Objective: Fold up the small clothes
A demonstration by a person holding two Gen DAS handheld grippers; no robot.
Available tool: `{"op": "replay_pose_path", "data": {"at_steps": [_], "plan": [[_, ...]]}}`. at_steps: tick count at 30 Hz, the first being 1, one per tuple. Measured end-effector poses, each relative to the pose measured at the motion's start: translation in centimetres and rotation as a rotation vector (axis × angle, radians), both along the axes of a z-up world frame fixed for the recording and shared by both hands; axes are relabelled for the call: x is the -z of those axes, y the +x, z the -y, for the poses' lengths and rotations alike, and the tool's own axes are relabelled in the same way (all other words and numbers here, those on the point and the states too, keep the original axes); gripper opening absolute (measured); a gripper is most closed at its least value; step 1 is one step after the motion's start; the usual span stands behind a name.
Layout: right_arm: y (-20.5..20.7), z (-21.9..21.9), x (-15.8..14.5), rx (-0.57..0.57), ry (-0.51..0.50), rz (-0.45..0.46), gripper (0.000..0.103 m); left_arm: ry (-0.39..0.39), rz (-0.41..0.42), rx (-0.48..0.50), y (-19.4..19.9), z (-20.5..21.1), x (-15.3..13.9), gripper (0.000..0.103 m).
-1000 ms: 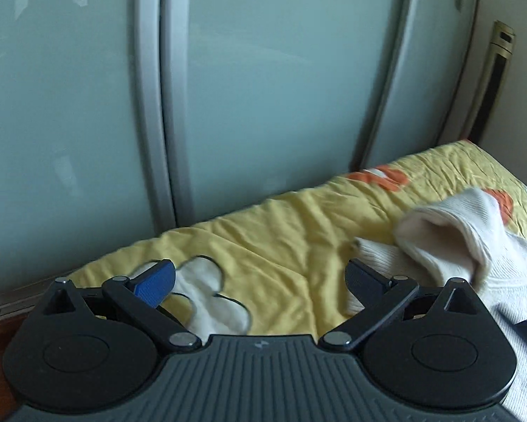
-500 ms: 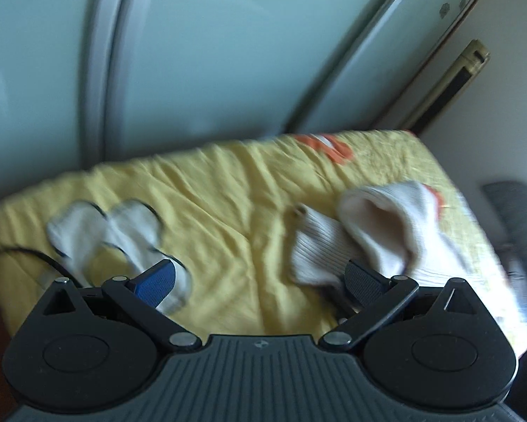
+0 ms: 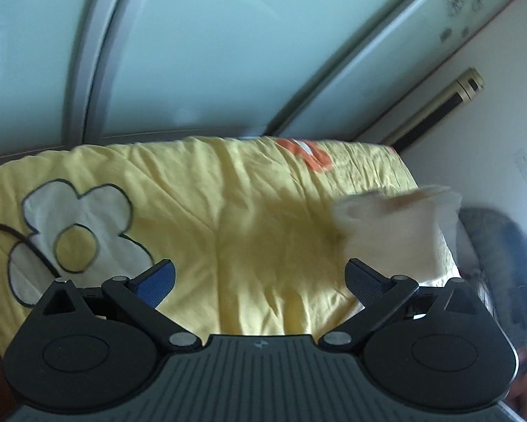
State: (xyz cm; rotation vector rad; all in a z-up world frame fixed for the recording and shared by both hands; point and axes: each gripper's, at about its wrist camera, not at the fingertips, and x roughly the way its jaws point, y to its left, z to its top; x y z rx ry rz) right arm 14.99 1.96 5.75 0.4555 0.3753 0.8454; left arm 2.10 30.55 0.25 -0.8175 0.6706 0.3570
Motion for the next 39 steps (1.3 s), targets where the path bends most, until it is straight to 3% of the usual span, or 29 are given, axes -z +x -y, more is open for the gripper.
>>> {"op": "replay_pose_path", "data": {"at_steps": [2, 3, 5, 7, 10, 13, 15, 18, 20, 22, 23, 24, 26, 28, 32, 33, 35, 36, 37, 39], "plan": [[0.1, 3.6, -0.5, 0.085, 0.088, -0.008, 0.002, 0.018, -0.007, 0.021, 0.5, 0.5, 0.0, 0.103], [0.0, 4.7, -0.8, 0.123, 0.081, 0.001, 0.002, 0.024, -0.011, 0.029, 0.8, 0.9, 0.0, 0.103], [0.2, 5.5, -1.1, 0.151, -0.032, 0.032, 0.013, 0.016, -0.015, 0.037, 1.1, 1.3, 0.2, 0.103], [-1.0, 4.3, -0.8, 0.148, -0.233, 0.104, 0.027, 0.002, -0.013, 0.019, 1.1, 1.4, 0.4, 0.103], [-3.2, 0.3, 0.9, 0.013, -0.522, 0.219, 0.051, 0.037, -0.019, -0.072, 0.2, 1.1, 0.3, 0.103], [-6.2, -4.7, 3.6, -0.166, -0.728, 0.316, 0.055, 0.095, -0.027, -0.157, -1.1, 0.3, -0.4, 0.103], [-7.4, -8.0, 5.5, -0.233, -0.796, 0.3, 0.062, 0.099, -0.024, -0.185, -1.9, -0.6, -0.7, 0.103], [-7.6, -12.3, 8.4, -0.236, -0.861, 0.27, 0.07, 0.098, -0.028, -0.203, -2.7, -1.3, -0.9, 0.103], [-7.0, -14.0, 10.1, -0.207, -0.913, 0.228, 0.063, 0.1, -0.034, -0.201, -3.0, -1.5, -0.9, 0.103], [-6.3, -14.1, 10.3, -0.145, -0.874, 0.178, 0.017, 0.1, -0.029, -0.2, -3.0, -1.5, -1.0, 0.103], [-5.6, -13.3, 9.7, -0.121, -0.796, 0.131, 0.011, 0.103, -0.025, -0.201, -3.0, -1.6, -1.1, 0.103], [-4.8, -12.0, 8.9, -0.109, -0.688, 0.072, 0.012, 0.109, -0.02, -0.2, -3.1, -1.5, -1.3, 0.103], [-3.2, -7.0, 6.9, -0.075, -0.375, -0.074, 0.012, 0.128, -0.005, -0.189, -2.7, -1.2, -1.6, 0.103], [-2.6, -1.4, 5.3, -0.032, -0.113, -0.156, 0.012, 0.15, 0.008, -0.159, -2.5, -0.5, -1.8, 0.103], [-4.0, 12.7, 6.2, 0.088, 0.431, -0.342, 0.012, 0.179, 0.001, -0.075, -1.0, 1.3, -1.6, 0.103], [-4.8, 15.1, 6.9, 0.157, 0.457, -0.385, 0.018, 0.175, -0.006, -0.049, -0.5, 1.7, -1.4, 0.103], [-6.5, 18.9, 7.6, 0.307, 0.318, -0.439, 0.049, 0.163, -0.017, 0.005, 0.4, 2.6, -1.0, 0.103], [-7.2, 19.8, 7.9, 0.34, 0.194, -0.464, 0.079, 0.164, -0.021, 0.029, 0.7, 3.1, -0.9, 0.103], [-8.1, 20.6, 8.2, 0.388, 0.084, -0.474, 0.08, 0.171, -0.03, 0.055, 1.1, 3.7, -0.8, 0.103], [-10.4, 21.4, 8.0, 0.458, -0.097, -0.395, 0.08, 0.189, -0.046, 0.095, 1.7, 4.7, -0.8, 0.103]]}}
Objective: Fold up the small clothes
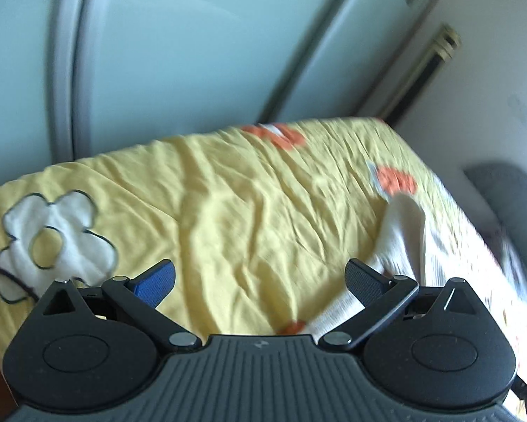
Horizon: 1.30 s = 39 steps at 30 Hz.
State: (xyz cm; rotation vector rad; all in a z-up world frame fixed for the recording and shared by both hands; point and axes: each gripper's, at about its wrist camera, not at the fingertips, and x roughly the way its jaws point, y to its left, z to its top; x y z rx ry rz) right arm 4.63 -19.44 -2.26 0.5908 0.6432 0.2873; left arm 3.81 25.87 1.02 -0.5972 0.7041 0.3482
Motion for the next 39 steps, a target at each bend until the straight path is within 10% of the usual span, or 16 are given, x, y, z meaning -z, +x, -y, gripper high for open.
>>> {"op": "replay_pose_path", "data": {"at_steps": [5, 10, 14, 18, 23, 29, 35, 39], "plan": [[-4.8, -3.2, -1.6, -0.155, -0.542, 0.209, 0.08, 0.047, -0.024, 0.06, 0.6, 1.6, 0.0, 0.103], [-8.0, -8.3, -1.0, -0.536, -0.685, 0.268, 0.079, 0.048, -0.038, 0.104, 1.0, 3.1, 0.4, 0.103], [-7.6, -10.4, 1.0, -0.522, -0.896, 0.247, 0.074, 0.073, -0.037, 0.135, 1.0, 4.0, 0.2, 0.103], [-6.2, -7.5, 0.5, -0.376, -0.729, 0.21, 0.013, 0.127, -0.025, 0.171, 1.5, 5.0, -0.3, 0.103], [-3.1, -1.5, -0.4, -0.168, -0.376, 0.193, 0.012, 0.252, -0.048, 0.307, 3.3, 7.9, -0.2, 0.103], [0.9, 8.0, 0.8, 0.115, 0.173, 0.114, 0.012, 0.653, -0.073, 0.447, 6.6, 13.0, 1.2, 0.103], [4.9, 11.3, 4.8, 0.247, 0.274, -0.041, 0.022, 0.902, -0.109, 0.516, 10.6, 15.1, 3.3, 0.103], [5.7, 10.1, 4.8, 0.195, 0.231, -0.01, 0.052, 0.945, -0.108, 0.543, 12.3, 15.4, 4.0, 0.103]]}}
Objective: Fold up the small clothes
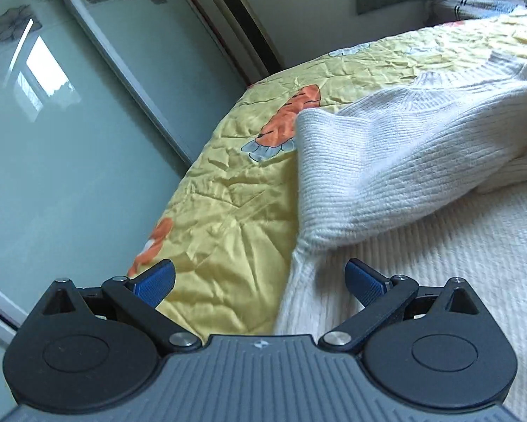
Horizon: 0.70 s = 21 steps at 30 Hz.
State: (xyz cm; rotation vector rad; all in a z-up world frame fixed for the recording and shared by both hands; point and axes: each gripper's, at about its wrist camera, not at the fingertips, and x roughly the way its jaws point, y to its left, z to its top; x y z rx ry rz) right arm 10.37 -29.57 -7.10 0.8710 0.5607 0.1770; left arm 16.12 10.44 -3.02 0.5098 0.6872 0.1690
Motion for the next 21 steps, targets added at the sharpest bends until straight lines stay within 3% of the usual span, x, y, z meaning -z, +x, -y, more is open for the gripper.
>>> {"op": "replay_pose_path", "data": {"at_steps": [1, 3, 5, 6, 7, 9, 13, 15, 18, 20, 21], "plan": [[0.1, -0.2, -0.1, -0.016, -0.001, 0.011, 0.059, 0.001, 0.006, -0.004, 0.3, 0.0, 0.1, 0.103], [0.2, -0.6, -0.4, -0.049, -0.026, 0.034, 0.056, -0.008, 0.021, -0.024, 1.0, -0.3, 0.1, 0.103], [0.9, -1.1, -0.9, -0.047, -0.126, 0.007, 0.032, -0.037, 0.026, -0.058, 1.7, -0.8, 0.0, 0.103], [1.4, -1.2, -1.0, -0.043, -0.157, -0.014, 0.014, -0.064, 0.027, -0.075, 2.2, -1.2, 0.0, 0.103], [1.6, -1.0, -1.1, -0.041, -0.154, -0.019, 0.013, -0.096, 0.026, -0.089, 2.5, -1.6, 0.0, 0.103], [1.9, -0.4, -1.6, -0.037, -0.11, 0.002, 0.012, -0.16, 0.041, -0.116, 2.6, -2.6, -0.6, 0.103], [1.0, 0.1, -4.4, -0.079, -0.079, 0.135, 0.011, -0.313, 0.074, -0.164, 2.1, -5.0, -1.5, 0.103], [1.4, 0.0, -4.6, -0.093, -0.129, 0.084, 0.011, -0.363, 0.044, -0.179, 2.2, -5.8, -1.1, 0.103], [2.3, -0.6, -2.7, -0.115, -0.259, -0.054, 0.014, -0.346, 0.001, -0.175, 2.3, -5.8, -0.3, 0.103], [2.2, -0.1, -1.6, -0.118, -0.213, -0.073, 0.017, -0.3, 0.016, -0.15, 1.6, -5.3, -0.4, 0.103], [1.9, 0.1, -1.5, -0.114, -0.194, -0.061, 0.024, -0.273, 0.022, -0.137, 1.3, -5.1, -0.4, 0.103]]}}
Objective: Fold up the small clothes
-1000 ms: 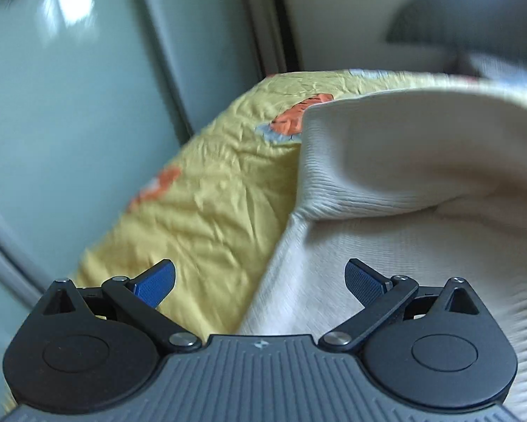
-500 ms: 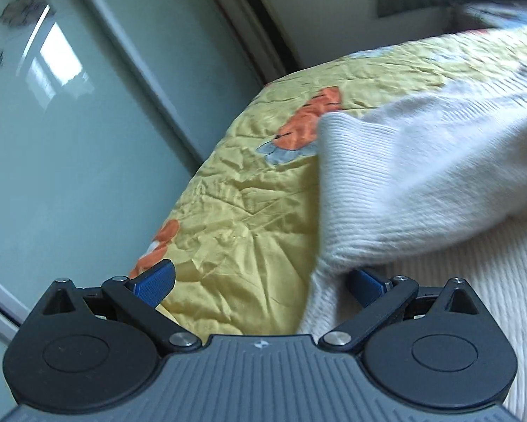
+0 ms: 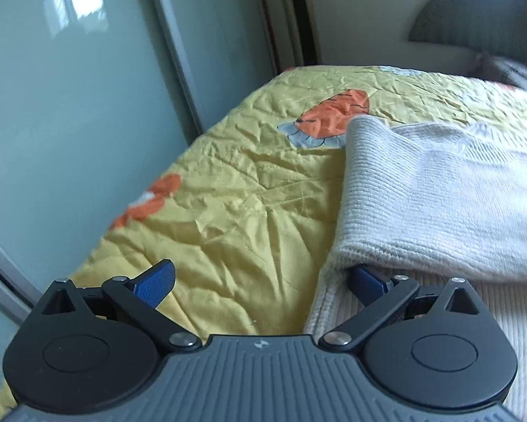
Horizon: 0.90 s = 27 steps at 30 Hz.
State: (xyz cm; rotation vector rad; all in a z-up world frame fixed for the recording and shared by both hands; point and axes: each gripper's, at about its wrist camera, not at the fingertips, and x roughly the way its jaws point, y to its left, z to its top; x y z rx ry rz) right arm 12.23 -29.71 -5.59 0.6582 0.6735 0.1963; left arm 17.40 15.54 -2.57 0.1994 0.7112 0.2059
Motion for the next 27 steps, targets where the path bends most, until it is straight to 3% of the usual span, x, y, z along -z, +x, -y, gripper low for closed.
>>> {"op": "replay_pose_path", "data": {"at_steps": [2, 3, 6, 17, 22, 23, 24, 27], "plan": [[-0.5, 0.0, 0.0, -0.001, -0.001, 0.016, 0.024, 0.04, 0.009, 0.014, -0.6, 0.4, -0.2, 0.103], [-0.5, -0.1, 0.0, -0.005, -0.015, 0.018, 0.016, 0.051, 0.011, 0.017, -0.9, 0.4, -0.4, 0.103], [-0.7, -0.7, -0.5, -0.011, -0.067, 0.037, 0.01, 0.062, 0.021, 0.004, -1.9, 0.5, -0.9, 0.103], [-1.1, -2.2, -1.3, 0.01, -0.206, 0.083, 0.01, 0.056, 0.025, 0.056, -3.9, 2.3, -2.2, 0.103], [-0.8, -3.5, -2.5, -0.001, -0.346, 0.132, 0.01, 0.067, 0.006, 0.067, -4.1, 3.0, -1.6, 0.103], [-0.3, -3.7, -2.3, -0.012, -0.38, 0.107, 0.011, 0.062, 0.001, 0.067, -4.1, 3.0, -1.6, 0.103], [0.1, -3.9, -2.1, -0.019, -0.4, 0.076, 0.024, 0.057, -0.004, 0.067, -4.2, 3.0, -1.5, 0.103], [-0.4, -4.2, -1.9, -0.003, -0.442, 0.068, 0.036, 0.052, -0.008, 0.071, -4.5, 3.0, -1.5, 0.103]]}}
